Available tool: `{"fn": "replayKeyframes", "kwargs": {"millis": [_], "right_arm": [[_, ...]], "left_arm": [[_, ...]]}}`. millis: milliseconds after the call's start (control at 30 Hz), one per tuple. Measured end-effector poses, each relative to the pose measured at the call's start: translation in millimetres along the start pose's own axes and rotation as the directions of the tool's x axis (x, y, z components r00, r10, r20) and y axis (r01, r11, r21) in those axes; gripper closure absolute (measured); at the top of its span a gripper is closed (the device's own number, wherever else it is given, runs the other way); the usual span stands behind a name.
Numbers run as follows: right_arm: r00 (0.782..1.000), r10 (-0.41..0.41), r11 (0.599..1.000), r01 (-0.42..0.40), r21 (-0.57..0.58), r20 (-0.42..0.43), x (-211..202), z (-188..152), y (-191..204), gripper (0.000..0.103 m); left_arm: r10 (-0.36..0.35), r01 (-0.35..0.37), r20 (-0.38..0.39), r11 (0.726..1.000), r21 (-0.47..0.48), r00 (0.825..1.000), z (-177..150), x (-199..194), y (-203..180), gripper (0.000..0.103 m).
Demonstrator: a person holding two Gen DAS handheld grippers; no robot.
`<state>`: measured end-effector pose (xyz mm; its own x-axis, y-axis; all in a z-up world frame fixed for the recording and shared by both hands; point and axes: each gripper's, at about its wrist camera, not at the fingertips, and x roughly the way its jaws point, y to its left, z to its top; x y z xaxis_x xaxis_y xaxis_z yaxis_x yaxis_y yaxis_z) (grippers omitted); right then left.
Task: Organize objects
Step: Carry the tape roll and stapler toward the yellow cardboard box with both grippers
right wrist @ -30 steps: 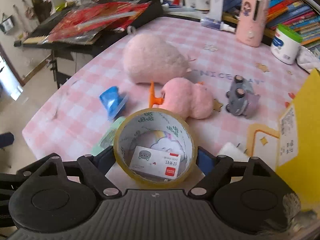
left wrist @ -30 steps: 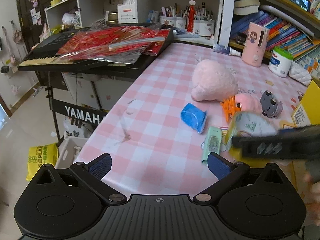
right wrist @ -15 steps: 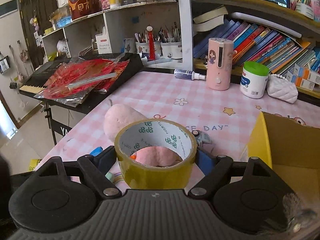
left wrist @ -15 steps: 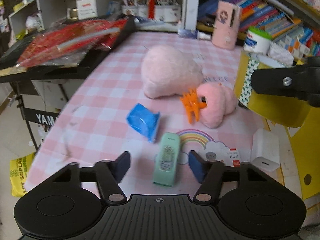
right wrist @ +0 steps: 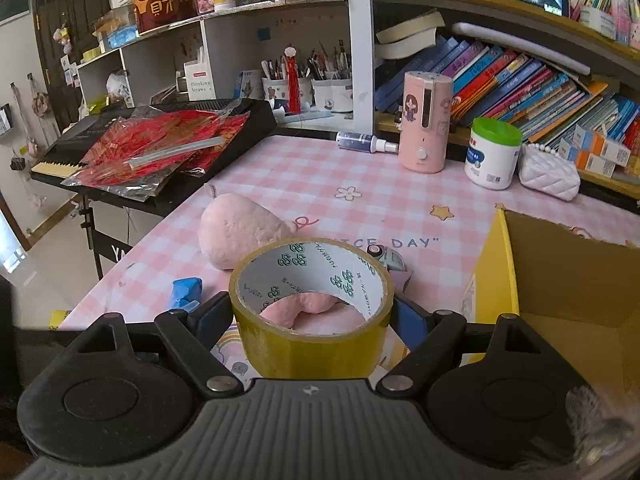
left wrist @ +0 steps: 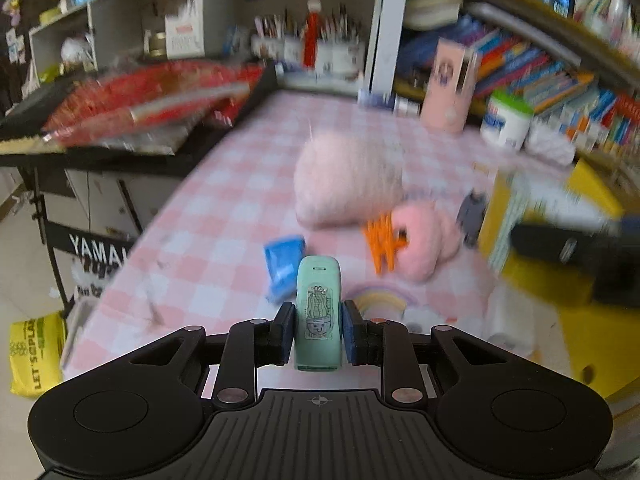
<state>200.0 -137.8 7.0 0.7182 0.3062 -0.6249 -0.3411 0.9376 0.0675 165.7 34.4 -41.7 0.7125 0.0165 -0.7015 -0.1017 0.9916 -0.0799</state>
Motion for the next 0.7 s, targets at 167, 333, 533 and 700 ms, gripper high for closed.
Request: {"fn": "replayKeyframes", "kwargs": {"millis": [167, 333, 533, 700], "right_arm": [[1.000, -0.015, 1.000, 0.015, -0.011, 0.001, -16, -9, 9, 0.020], [1.000, -0.025, 1.000, 0.025, -0.002, -0.009, -35, -29, 18, 0.020], [0.997, -0.062, 0.998, 0.063, 0.025, -0.037, -56, -52, 30, 0.020], [0.992, -0.108, 0.990, 0.113, 0.086, -0.060, -74, -71, 36, 0.020]], "left_arm": [[-0.017, 0.020, 0.088, 0.999, -0.032, 0.996, 7, -43, 12, 0.080], [-0.023, 0.024, 0.106, 1.000, -0.014, 0.994, -3, -67, 20, 0.080], [-0.058, 0.056, 0.082, 0.998, 0.017, 0.995, -27, -85, 26, 0.080], [-0.093, 0.089, 0.070, 0.995, 0.048, 0.993, -46, -103, 27, 0.080]]}}
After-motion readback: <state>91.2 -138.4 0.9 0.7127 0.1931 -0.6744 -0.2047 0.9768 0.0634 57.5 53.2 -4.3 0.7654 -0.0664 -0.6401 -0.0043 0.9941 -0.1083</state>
